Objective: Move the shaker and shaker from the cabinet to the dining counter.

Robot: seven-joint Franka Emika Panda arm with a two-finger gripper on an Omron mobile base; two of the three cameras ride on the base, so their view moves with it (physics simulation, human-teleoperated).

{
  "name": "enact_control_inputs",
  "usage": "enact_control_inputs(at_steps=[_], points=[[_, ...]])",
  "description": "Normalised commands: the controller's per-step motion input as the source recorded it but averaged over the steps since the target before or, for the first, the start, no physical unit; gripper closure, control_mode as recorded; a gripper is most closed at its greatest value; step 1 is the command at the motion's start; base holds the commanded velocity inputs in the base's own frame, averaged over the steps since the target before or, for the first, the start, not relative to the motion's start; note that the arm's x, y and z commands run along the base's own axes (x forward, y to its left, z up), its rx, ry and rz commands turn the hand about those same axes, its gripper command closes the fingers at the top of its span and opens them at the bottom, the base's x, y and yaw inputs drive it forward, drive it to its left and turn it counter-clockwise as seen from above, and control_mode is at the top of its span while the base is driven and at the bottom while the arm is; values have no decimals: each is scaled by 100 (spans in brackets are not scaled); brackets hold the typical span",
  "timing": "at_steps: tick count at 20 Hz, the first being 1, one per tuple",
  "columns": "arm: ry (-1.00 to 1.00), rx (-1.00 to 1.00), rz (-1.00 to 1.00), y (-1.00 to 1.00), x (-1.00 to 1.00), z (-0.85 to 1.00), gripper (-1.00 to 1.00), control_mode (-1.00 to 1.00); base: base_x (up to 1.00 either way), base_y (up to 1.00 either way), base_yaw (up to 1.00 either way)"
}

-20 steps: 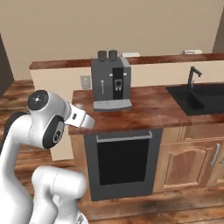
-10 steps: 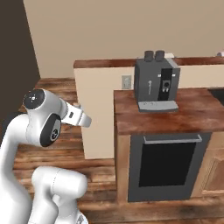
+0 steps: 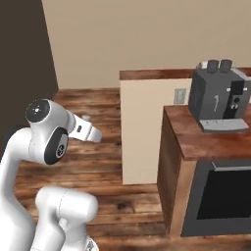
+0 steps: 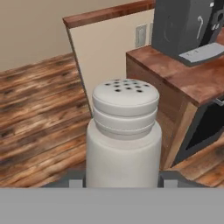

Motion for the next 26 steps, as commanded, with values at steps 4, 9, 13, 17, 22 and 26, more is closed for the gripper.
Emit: enact_control_inputs(at_steps=[4,9,13,17,22,26], points=[[0,0,0,0,0,0,100,100,44,89,0],[0,0,0,0,0,0,100,100,55,78,-1],[0,0,0,0,0,0,100,100,69,59,-9],[0,0,0,0,0,0,100,100,71,54,-13],[0,0,0,0,0,0,100,100,71,53,-14],[0,0,0,0,0,0,100,100,71,53,-15]])
